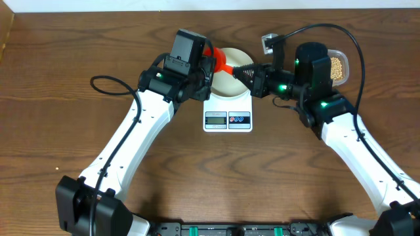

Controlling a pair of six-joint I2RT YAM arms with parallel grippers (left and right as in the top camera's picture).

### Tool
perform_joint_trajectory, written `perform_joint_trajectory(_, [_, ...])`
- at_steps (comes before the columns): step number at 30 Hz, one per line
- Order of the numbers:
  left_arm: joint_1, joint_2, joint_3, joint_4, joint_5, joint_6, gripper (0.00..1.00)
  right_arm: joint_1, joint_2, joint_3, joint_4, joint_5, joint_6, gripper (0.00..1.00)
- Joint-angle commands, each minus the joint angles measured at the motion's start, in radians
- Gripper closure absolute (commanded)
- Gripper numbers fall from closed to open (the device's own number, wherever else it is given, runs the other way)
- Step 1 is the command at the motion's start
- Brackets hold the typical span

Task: Scoop item into bowl and weigh 50g on scale
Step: 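Grasp the scoop handle with the right gripper, release left gripper, then move the scoop with the right gripper over the soybean tub, then move the left gripper down to the scale's buttons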

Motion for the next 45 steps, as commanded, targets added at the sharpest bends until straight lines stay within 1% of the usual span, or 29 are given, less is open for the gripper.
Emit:
perform_joint_trajectory(1, [-0.002, 0.01, 0.0, -0.006, -0.018, 0.143, 0.3, -0.026, -0.002, 0.016, -0.021, 0.045, -0.007, 0.99])
perform_joint_trajectory(4, [-0.002, 0.01, 0.0, 0.004, -0.048, 0.293, 0.3, -0.047, -0.002, 0.016, -0.034, 0.055, -0.016, 0.99])
perform_joint_trajectory(6, [-0.002, 0.009, 0.0, 0.025, -0.06, 0.435, 0.3, -0.07, -0.002, 0.016, -0.037, 0.054, -0.019, 0.99])
perform_joint_trajectory(10, [-0.002, 0.0, 0.0, 0.056, -0.062, 0.737, 0.3, -0.121, -0.002, 0.016, -0.036, 0.05, -0.018, 0.99])
perform_joint_trajectory(16, [-0.022, -0.037, 0.0, 0.038, -0.03, 1.223, 0.3, -0.23, -0.018, 0.018, -0.044, -0.026, -0.038, 0.99])
perform_joint_trajectory(17, [-0.037, -0.046, 0.0, 0.02, -0.028, 1.322, 0.3, -0.265, -0.031, 0.018, -0.059, -0.039, -0.05, 0.99])
perform_joint_trajectory(18, [-0.045, -0.049, 0.0, 0.007, -0.028, 1.362, 0.27, -0.282, -0.039, 0.018, -0.07, -0.042, -0.062, 0.99])
perform_joint_trajectory(19, [-0.052, -0.053, 0.0, -0.008, -0.029, 1.389, 0.25, -0.304, -0.052, 0.019, -0.089, -0.042, -0.076, 0.99])
perform_joint_trajectory(20, [-0.056, -0.055, 0.0, -0.024, -0.029, 1.392, 0.17, -0.327, -0.066, 0.019, -0.109, -0.041, -0.093, 0.99])
perform_joint_trajectory(21, [-0.056, -0.055, 0.0, -0.039, -0.029, 1.391, 0.04, -0.346, -0.079, 0.019, -0.128, -0.041, -0.111, 0.99])
perform_joint_trajectory(28, [-0.058, -0.055, 0.0, -0.158, -0.024, 1.395, 0.04, -0.488, -0.175, 0.019, -0.315, -0.017, -0.201, 0.99])
perform_joint_trajectory(31, [-0.063, -0.055, -0.003, -0.207, -0.024, 1.419, 0.12, -0.537, -0.195, 0.019, -0.368, -0.018, -0.221, 0.99])
perform_joint_trajectory(32, [-0.069, -0.055, -0.009, -0.218, -0.024, 1.432, 0.12, -0.551, -0.197, 0.019, -0.38, -0.018, -0.221, 0.99])
perform_joint_trajectory(34, [-0.085, -0.054, -0.023, -0.232, -0.024, 1.474, 0.18, -0.583, -0.198, 0.019, -0.402, -0.021, -0.222, 0.99])
perform_joint_trajectory(38, [-0.134, -0.054, -0.068, -0.231, -0.024, 1.543, 0.22, -0.634, -0.198, 0.019, -0.423, -0.061, -0.229, 0.99])
perform_joint_trajectory(40, [-0.156, -0.055, -0.093, -0.223, -0.024, 1.549, 0.22, -0.657, -0.198, 0.019, -0.428, -0.082, -0.229, 0.99])
perform_joint_trajectory(44, [-0.194, -0.054, -0.146, -0.209, -0.02, 1.549, 0.3, -0.676, -0.198, 0.019, -0.464, -0.086, -0.232, 0.99])
perform_joint_trajectory(45, [-0.205, -0.054, -0.17, -0.201, -0.004, 1.548, 0.37, -0.675, -0.198, 0.019, -0.481, -0.086, -0.234, 0.99])
